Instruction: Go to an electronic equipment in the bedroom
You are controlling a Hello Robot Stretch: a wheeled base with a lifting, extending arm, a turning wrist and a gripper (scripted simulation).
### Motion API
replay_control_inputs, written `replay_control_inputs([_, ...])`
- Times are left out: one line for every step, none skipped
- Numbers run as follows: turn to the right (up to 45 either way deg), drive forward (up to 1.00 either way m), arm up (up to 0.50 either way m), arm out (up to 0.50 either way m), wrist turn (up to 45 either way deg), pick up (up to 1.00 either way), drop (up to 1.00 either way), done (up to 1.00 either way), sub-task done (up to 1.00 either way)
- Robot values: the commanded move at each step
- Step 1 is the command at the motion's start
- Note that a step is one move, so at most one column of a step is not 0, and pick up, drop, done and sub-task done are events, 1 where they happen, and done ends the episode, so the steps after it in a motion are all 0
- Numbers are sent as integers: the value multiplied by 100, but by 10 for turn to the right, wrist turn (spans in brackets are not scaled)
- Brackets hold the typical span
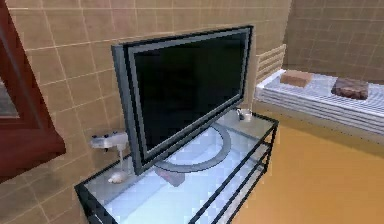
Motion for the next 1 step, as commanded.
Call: replay_control_inputs([0,0,0,0,0,0,0,100,0])
